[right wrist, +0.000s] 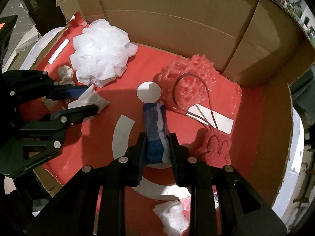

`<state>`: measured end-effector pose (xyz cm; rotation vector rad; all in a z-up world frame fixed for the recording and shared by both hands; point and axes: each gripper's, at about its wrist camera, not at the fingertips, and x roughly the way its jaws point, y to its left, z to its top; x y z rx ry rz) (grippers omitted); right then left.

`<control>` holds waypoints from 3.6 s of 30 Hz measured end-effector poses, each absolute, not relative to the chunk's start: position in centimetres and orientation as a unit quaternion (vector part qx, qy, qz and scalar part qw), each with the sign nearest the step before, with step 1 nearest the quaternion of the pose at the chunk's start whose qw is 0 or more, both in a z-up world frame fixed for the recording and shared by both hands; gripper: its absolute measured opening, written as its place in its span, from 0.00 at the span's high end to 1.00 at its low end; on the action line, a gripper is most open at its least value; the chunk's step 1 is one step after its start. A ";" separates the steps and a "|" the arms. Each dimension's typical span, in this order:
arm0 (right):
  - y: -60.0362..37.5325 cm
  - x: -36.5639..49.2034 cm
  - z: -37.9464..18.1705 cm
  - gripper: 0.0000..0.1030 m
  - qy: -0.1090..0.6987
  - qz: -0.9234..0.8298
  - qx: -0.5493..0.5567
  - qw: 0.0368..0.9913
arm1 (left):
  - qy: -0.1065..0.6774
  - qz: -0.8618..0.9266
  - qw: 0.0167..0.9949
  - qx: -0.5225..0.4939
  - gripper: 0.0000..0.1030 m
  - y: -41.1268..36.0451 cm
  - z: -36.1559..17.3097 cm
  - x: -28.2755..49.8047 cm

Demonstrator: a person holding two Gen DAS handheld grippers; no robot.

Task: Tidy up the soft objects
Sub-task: 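Carry the white napkin and blue packet into the box and open both tools, then withdraw both tools from the box back over the table, then grasp the beige round pad with the left tool while the right tool grasps the white plush star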

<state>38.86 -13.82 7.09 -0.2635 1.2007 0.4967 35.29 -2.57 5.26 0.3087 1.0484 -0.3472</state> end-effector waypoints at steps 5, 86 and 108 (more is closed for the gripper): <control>-14.3 38.9 6.8 0.77 0.563 0.229 -0.122 0.785 | 0.496 -0.165 0.841 0.141 0.65 -2.3 5.1 35.3; -18.9 2.7 13.9 0.12 0.246 0.122 -0.049 0.960 | 0.219 -0.071 0.973 0.007 0.00 0.8 10.8 0.7; -18.1 5.2 5.9 0.12 0.320 0.117 -0.012 0.940 | 0.319 -0.046 0.946 -0.009 0.00 2.2 3.8 3.3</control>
